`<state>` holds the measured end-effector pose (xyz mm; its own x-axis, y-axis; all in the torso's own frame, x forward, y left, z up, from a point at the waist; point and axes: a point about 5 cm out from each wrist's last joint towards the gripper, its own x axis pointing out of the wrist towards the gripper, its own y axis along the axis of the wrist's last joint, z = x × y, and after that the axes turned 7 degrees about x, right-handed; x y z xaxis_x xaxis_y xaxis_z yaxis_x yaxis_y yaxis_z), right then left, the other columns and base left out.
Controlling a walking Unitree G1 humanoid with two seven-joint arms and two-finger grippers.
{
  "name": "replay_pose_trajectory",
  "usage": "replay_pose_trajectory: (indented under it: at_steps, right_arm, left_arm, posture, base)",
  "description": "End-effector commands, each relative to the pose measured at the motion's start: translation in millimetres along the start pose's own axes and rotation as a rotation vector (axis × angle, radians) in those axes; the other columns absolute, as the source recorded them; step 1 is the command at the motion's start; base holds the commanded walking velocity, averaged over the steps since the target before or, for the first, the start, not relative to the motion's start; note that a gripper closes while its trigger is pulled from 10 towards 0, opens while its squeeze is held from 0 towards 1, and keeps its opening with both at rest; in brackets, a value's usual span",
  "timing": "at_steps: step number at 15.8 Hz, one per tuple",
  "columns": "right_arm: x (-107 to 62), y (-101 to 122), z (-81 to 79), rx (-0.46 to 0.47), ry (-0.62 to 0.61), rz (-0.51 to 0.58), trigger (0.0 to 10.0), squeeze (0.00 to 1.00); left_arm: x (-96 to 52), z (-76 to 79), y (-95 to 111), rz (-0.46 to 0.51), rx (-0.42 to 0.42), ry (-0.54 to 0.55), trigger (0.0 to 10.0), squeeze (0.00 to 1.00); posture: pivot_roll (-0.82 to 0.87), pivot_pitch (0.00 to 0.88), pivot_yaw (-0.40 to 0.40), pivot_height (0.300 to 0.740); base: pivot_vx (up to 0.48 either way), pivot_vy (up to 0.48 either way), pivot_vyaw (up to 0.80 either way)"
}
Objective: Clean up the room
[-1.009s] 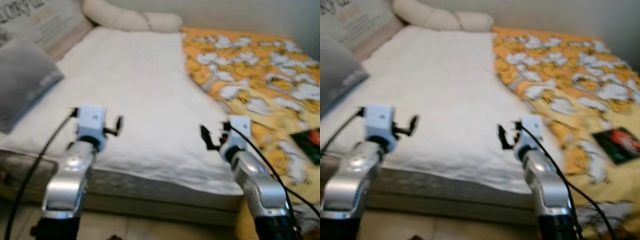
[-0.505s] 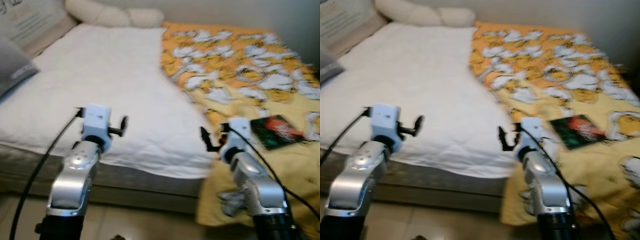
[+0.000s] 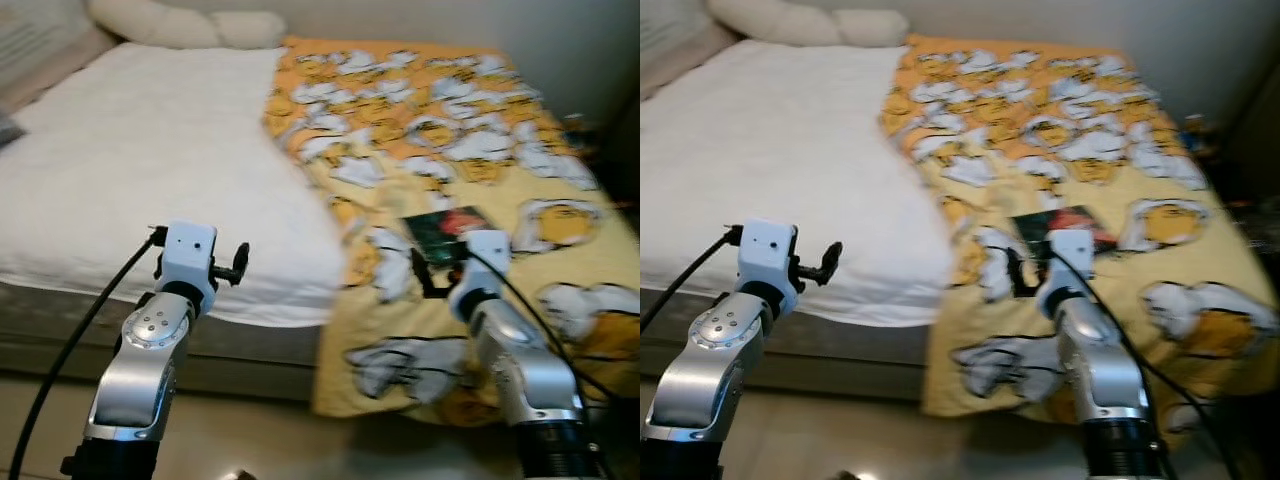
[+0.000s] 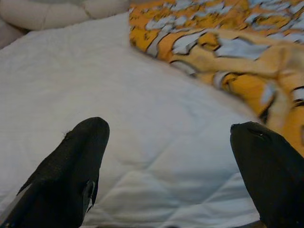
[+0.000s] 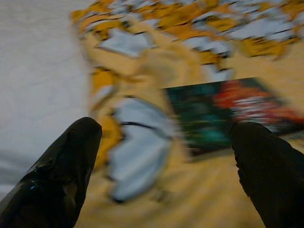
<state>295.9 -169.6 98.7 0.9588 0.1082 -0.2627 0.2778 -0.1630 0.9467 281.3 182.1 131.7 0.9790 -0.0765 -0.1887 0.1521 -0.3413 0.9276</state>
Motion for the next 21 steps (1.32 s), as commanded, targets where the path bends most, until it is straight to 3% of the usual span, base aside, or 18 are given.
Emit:
replay_pose_trajectory:
  at_steps: [1, 8, 12, 15, 21]
  right_arm:
    - [1.6, 0, -5.8, 0.003, 0.017, 0.004, 10.0, 0.00]
    - [2.2, -4, -5.0, 0.001, 0.018, -0.009, 10.0, 0.00]
    - [2.7, -6, -3.2, 0.000, 0.013, -0.015, 10.0, 0.00]
    - [3.1, -7, -1.2, 0.004, 0.006, -0.020, 10.0, 0.00]
    - [2.6, -9, 5.4, 0.020, -0.010, -0.031, 10.0, 0.00]
  left_arm:
    - [-0.9, -5.9, -5, -0.019, 0.019, 0.014, 10.0, 0.81]
    - [0.8, -5.3, -4, -0.006, 0.028, 0.011, 10.0, 0.80]
    - [3.5, -8.8, -3, -0.002, -0.011, 0.060, 10.0, 0.76]
    - [4.8, -7.5, 0, 0.030, 0.030, 0.044, 10.0, 0.76]
    - [5.1, -2.5, 3, 0.060, 0.003, 0.021, 10.0, 0.78]
  posture:
    - [-0.02, 0.000, 0.005, 0.740]
    - [-0.02, 0.000, 0.008, 0.740]
    - [-0.02, 0.000, 0.009, 0.740]
    - [-0.03, 0.000, 0.009, 0.740]
    - [-0.03, 0.000, 0.000, 0.740]
  base:
    - [0.000, -0.450, 0.00]
    - [0.000, -0.416, 0.00]
    - [0.000, 0.000, 0.00]
    - [0.000, 0.000, 0.00]
    - [0.341, 0.000, 0.00]
